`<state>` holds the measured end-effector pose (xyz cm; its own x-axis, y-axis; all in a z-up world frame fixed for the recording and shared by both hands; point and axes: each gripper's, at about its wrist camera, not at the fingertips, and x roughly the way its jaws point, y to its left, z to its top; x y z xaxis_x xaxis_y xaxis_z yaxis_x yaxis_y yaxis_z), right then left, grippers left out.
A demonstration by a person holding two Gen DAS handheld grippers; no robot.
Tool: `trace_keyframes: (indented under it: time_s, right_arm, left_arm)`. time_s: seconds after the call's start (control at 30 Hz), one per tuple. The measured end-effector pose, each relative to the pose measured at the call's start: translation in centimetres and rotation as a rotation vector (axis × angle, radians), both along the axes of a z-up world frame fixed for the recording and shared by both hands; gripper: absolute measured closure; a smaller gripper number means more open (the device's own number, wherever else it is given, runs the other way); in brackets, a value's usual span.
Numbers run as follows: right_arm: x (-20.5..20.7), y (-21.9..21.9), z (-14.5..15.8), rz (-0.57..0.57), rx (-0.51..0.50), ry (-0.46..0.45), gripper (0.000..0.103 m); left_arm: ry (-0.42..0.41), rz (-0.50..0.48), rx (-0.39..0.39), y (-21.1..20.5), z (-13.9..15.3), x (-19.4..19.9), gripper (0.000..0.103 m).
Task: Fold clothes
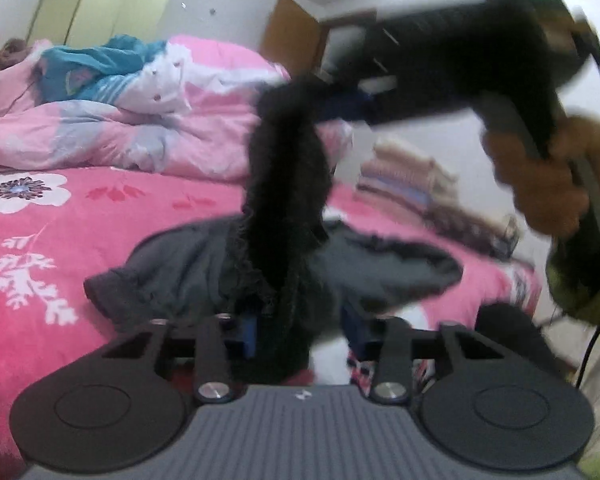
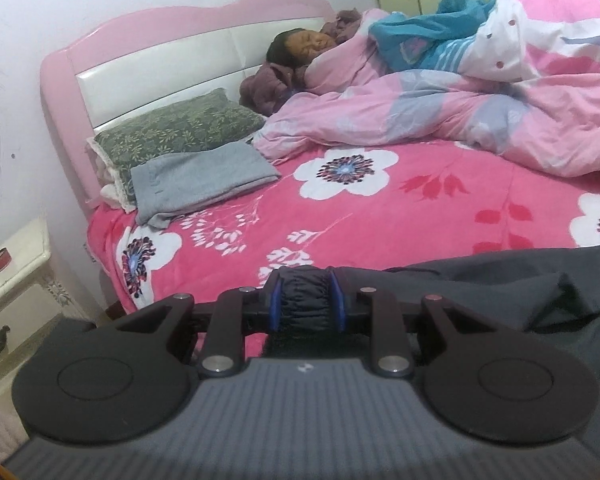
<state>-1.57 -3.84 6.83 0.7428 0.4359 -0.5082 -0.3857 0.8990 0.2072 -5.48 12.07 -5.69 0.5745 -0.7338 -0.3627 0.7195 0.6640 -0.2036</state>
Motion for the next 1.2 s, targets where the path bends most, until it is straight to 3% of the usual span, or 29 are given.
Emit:
trace_keyframes:
  time_s: [0.23, 0.5, 0.63, 0.83, 0.9, 1.03, 1.2]
  right_arm:
    - [5.7, 3.0, -3.7, 0.076, -0.036, 0.086, 0.080]
    - [11.3, 5.8, -9.9, 0.135, -0.083, 0.262, 0.079]
    - [12.0, 6.7, -11.6, 0.176, -0.100, 0.257, 0.073]
    - [13.7, 3.7, -11.2, 0.157, 0.079, 0.303, 0.063]
    - [13.0, 1.7, -9.7, 0.112, 0.148, 0.261, 0.058]
    - [9.2, -1.4, -6.9, 0.084, 0.158, 0.131, 0.058]
    - [6.5, -1.2, -7.4, 0.129, 0.055, 0.072, 0.063]
  left_arm:
    - [0.129, 0.017, -0.019, 1.0, -1.4, 1.7, 0.083]
    - [0.359, 0.032, -0.181, 4.5, -3.3, 4.9, 0.083]
    - [0.443, 0.059, -0.218, 5.7, -4.6, 5.8, 0.085]
    - [0.526, 0.067, -0.276, 6.6, -5.6, 6.7, 0.087]
    - [0.527, 0.068, -0.274, 6.7, -5.5, 6.7, 0.087]
    - [0.542, 0.071, -0.281, 6.9, -5.6, 7.0, 0.087]
    - [0.596, 0.076, -0.316, 7.1, -6.0, 7.2, 0.087]
